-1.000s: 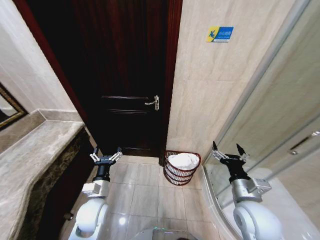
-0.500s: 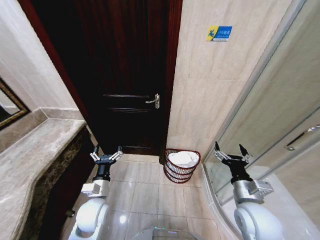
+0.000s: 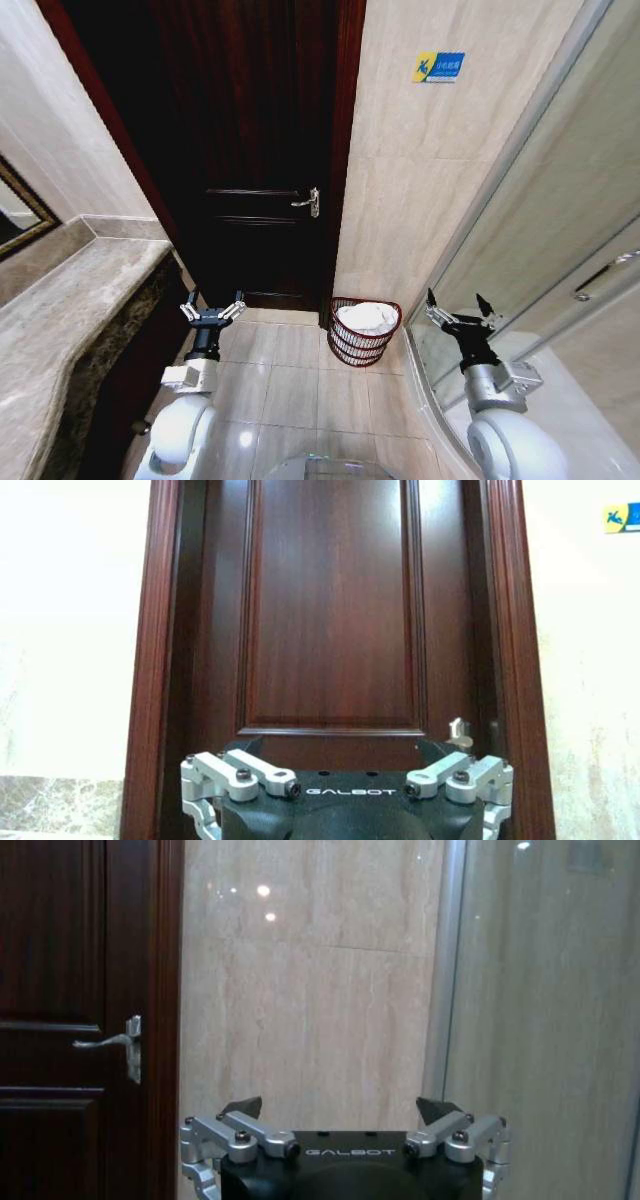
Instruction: Discard the used towel into the hamper.
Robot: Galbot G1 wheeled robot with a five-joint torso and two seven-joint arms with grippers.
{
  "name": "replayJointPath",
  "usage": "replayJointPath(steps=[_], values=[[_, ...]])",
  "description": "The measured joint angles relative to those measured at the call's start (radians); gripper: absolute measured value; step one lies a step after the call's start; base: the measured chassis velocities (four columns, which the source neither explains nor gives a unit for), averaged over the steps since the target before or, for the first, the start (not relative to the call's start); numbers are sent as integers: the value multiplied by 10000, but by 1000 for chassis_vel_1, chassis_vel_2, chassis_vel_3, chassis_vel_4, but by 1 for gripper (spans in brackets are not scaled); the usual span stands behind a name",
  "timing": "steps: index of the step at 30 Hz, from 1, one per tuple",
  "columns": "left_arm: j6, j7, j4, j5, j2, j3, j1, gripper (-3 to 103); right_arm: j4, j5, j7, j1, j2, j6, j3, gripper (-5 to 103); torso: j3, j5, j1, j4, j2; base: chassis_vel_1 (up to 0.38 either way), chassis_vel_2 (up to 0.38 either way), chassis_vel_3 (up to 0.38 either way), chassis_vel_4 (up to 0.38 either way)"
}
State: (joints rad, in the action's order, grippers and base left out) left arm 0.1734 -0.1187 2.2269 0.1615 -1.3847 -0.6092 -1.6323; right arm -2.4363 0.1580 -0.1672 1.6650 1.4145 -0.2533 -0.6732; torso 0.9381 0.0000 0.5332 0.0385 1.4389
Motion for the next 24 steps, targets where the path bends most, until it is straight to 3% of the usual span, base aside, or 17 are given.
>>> replayJointPath(steps=[9, 24], values=[[-2, 7, 1, -3, 6, 25, 23, 100, -28, 6, -3, 32, -47, 154, 18, 100, -1, 0, 2, 0, -6, 52, 21, -49, -15], [103, 23, -5, -28, -46, 34, 32, 100, 30, 3, 40, 24, -75, 228, 65, 100, -6, -2, -9, 1, -5, 122, -126, -117, 140]])
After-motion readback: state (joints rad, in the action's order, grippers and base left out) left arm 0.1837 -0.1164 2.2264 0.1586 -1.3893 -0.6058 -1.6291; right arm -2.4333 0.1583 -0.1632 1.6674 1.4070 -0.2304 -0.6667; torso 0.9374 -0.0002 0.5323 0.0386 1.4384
